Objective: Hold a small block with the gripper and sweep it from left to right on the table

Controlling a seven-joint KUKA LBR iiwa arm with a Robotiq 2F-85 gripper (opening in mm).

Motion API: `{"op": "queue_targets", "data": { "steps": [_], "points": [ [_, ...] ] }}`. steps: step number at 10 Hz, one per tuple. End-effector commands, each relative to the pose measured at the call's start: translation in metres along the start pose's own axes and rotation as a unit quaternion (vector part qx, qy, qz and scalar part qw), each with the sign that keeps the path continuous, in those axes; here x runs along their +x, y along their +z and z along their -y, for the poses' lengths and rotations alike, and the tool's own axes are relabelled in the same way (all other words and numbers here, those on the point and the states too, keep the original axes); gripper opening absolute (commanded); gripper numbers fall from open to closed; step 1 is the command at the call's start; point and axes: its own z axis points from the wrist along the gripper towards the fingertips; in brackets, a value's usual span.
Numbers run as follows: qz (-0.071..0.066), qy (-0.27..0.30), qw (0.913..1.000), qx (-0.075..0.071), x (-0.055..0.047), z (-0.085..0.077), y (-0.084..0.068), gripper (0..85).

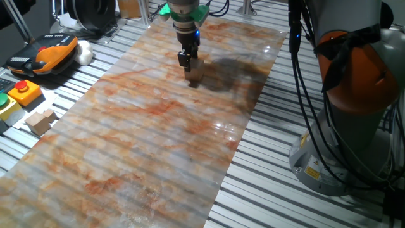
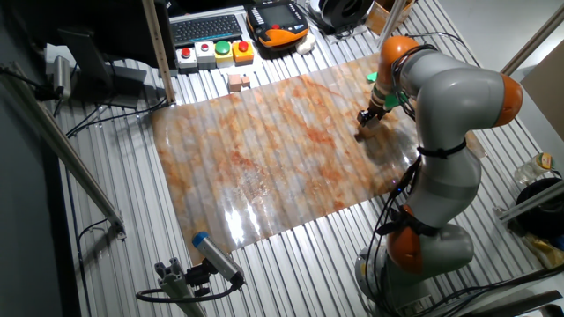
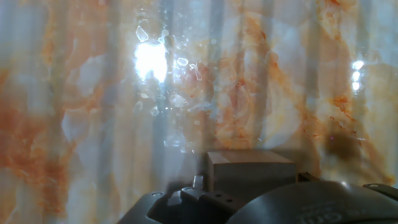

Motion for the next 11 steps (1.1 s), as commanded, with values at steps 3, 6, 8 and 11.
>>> {"op": "queue_targets", "data": {
  "steps": [3, 6, 8, 11],
  "points": [
    [-0.001, -0.003, 1.0, -0.006, 0.0002, -0.0002, 0.0006, 51.0],
    [0.001, -0.005, 1.0, -0.008, -0.0008, -0.0016, 0.0012, 51.0],
    [-0.002, -0.011, 0.9999, -0.008, -0.0014, -0.0017, 0.0014, 34.0],
    [-0.015, -0.027, 0.9995, -0.01, -0.0018, -0.0013, 0.0004, 17.0]
  ]
}}
